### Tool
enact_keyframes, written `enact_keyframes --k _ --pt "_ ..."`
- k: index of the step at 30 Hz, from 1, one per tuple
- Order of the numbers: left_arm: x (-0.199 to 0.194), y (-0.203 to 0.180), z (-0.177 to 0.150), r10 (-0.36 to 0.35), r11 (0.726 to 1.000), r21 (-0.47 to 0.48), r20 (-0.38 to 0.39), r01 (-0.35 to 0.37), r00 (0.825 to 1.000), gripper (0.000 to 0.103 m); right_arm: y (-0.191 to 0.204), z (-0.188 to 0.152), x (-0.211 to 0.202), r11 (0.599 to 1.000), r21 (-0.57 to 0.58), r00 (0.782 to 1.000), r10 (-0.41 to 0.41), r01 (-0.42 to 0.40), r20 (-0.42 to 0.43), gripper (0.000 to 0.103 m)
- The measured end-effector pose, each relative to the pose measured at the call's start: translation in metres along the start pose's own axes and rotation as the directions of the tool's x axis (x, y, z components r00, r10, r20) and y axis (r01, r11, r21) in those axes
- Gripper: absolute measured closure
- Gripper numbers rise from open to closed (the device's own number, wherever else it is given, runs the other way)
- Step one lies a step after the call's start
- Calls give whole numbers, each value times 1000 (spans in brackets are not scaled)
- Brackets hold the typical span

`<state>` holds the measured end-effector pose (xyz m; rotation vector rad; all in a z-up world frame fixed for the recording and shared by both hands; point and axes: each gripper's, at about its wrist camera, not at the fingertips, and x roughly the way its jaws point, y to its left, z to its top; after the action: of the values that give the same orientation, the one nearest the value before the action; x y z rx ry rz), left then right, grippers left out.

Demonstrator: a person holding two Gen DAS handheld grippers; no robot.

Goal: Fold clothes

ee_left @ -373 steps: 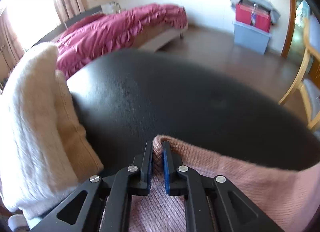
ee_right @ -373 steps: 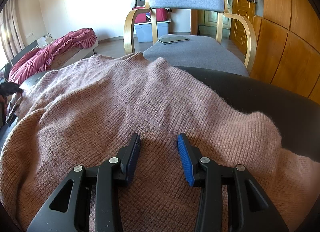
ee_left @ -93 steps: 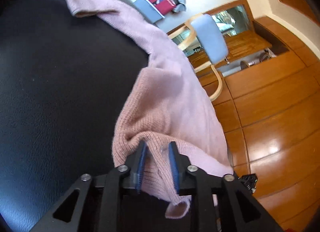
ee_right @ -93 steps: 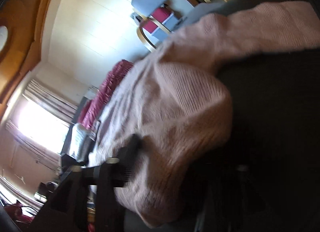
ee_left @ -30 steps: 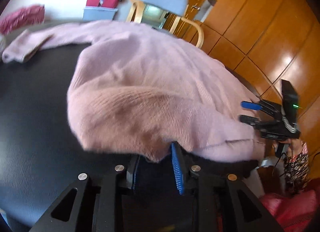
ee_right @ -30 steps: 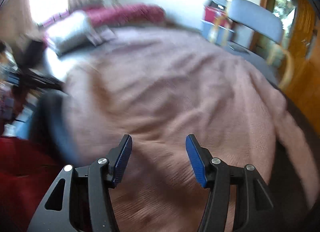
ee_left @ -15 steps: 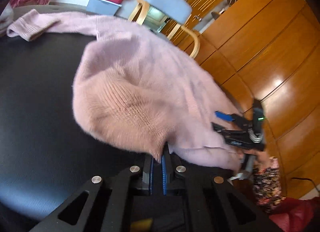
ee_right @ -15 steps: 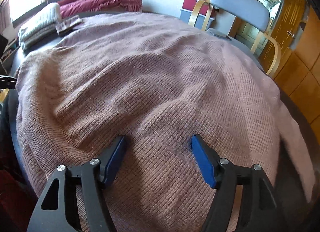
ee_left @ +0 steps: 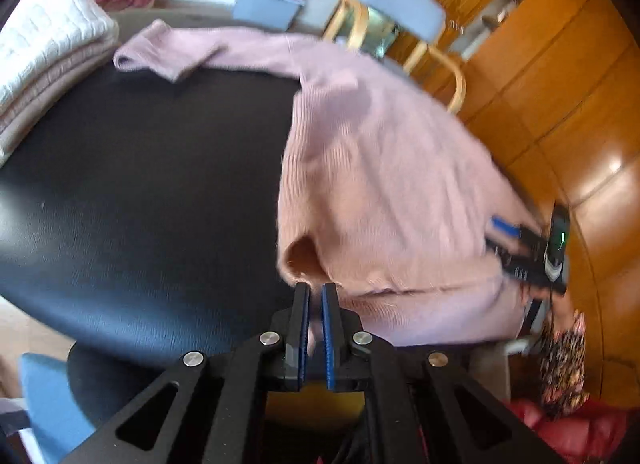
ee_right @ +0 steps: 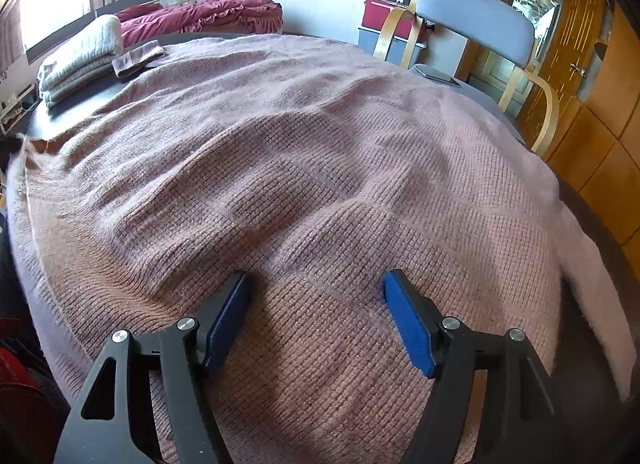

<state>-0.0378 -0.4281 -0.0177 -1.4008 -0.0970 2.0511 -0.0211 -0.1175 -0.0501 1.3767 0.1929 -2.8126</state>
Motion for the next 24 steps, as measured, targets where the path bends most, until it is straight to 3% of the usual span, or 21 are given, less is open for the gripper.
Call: enact_keyframes --k 3,7,10,13,18,20,24 --pt "-13 -8 -7 25 998 63 -11 -25 1000 98 0 0 -1 1000 -6 1000 -3 3 -2 30" --pt "-40 -10 5 -50 998 36 102 46 994 96 -2 5 -12 999 42 1000 4 -3 -18 30" --pt "-23 -44 26 0 995 99 147 -15 989 91 -2 10 -25 994 84 998 65 -67 24 30" --pt "22 -85 46 40 979 190 177 -74 983 90 11 15 -24 996 61 998 66 -68 21 30" --pt "115 -126 45 242 883 372 159 -286 957 90 40 4 -17 997 -76 1000 11 -12 -8 30" --pt "114 -127 34 248 857 392 253 -334 935 87 41 -7 -23 996 -88 1000 13 -12 0 30" --pt "104 -125 21 299 810 440 258 -387 919 87 26 -30 -30 992 -88 996 85 -87 -24 21"
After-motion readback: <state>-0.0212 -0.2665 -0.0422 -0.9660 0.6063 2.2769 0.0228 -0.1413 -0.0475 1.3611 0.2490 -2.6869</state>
